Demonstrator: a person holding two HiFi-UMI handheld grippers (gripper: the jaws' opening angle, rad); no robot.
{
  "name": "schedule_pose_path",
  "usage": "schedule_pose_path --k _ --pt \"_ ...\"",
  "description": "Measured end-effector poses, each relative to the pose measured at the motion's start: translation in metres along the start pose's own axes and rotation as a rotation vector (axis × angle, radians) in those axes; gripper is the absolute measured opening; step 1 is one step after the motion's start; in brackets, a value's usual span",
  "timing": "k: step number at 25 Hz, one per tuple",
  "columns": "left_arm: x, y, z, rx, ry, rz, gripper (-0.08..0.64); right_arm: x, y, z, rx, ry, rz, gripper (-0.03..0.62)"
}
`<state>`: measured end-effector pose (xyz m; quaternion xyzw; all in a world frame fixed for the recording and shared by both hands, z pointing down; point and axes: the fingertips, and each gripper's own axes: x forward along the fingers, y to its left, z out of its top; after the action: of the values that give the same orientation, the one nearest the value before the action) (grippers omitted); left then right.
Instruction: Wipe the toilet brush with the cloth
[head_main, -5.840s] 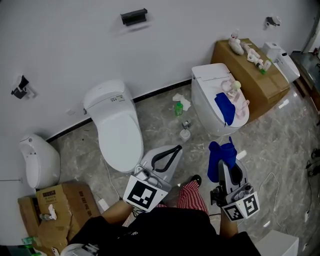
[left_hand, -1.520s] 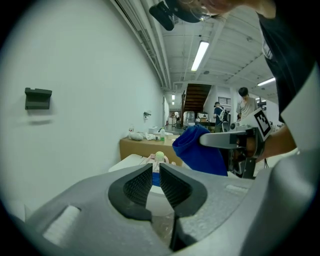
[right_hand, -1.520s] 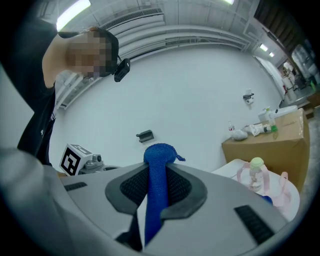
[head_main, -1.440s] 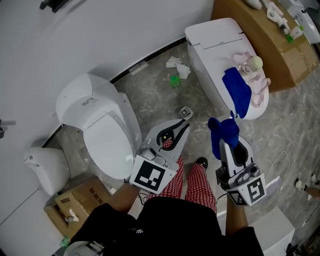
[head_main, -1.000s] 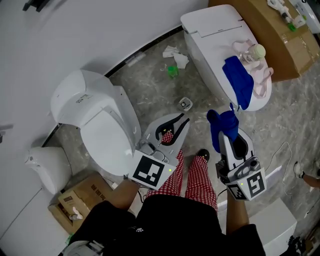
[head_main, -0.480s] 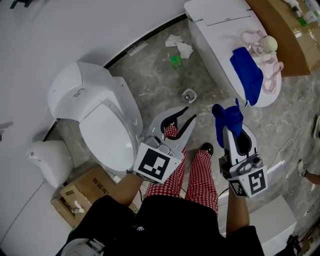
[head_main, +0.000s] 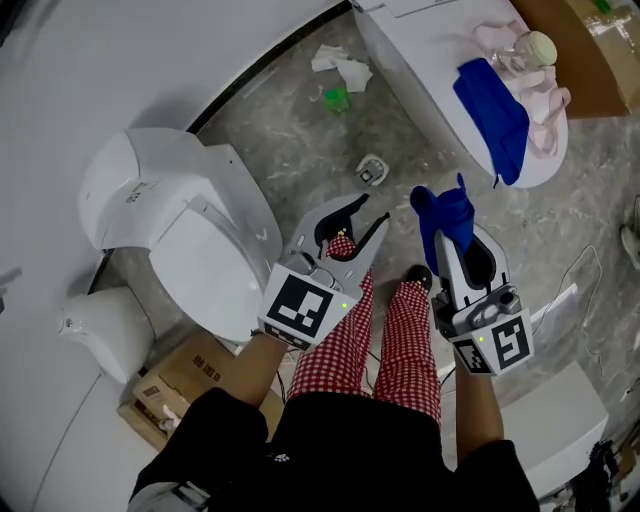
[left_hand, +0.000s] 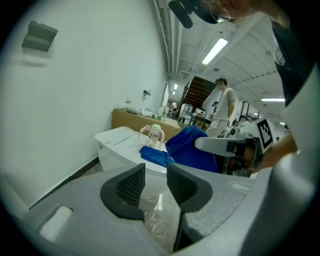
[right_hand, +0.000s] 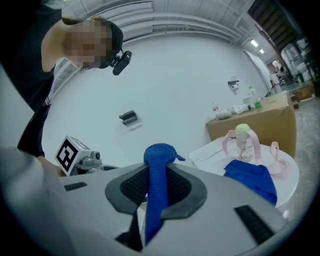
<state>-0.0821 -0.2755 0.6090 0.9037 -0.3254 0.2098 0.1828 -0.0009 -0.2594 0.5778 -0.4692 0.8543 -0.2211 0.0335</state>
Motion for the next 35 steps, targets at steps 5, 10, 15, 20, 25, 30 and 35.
schedule_pose_path --k 5,10,15,20,25,30,35 --pt "0.018 0.005 -0.013 0.082 0.016 0.043 0.123 0.004 -0.014 -0.012 -0.008 0.007 -0.020 0.064" --pt "0.030 0.006 -0.033 0.098 0.047 0.031 0.123 0.012 -0.025 -0.026 -0.020 0.013 -0.042 0.064" --pt "0.042 0.014 -0.056 0.090 0.080 0.025 0.123 0.022 -0.033 -0.045 -0.018 0.036 -0.061 0.064" --pt "0.051 0.025 -0.073 0.058 0.096 0.028 0.123 0.034 -0.037 -0.061 -0.020 0.053 -0.069 0.064" --pt "0.063 0.031 -0.095 0.088 0.125 0.003 0.123 0.043 -0.043 -0.075 -0.041 0.063 -0.081 0.064" --pt "0.074 0.038 -0.119 0.102 0.167 0.006 0.123 0.051 -0.048 -0.090 -0.016 0.075 -0.099 0.064" --pt "0.082 0.050 -0.134 0.106 0.192 0.009 0.123 0.059 -0.052 -0.103 -0.044 0.112 -0.121 0.064"
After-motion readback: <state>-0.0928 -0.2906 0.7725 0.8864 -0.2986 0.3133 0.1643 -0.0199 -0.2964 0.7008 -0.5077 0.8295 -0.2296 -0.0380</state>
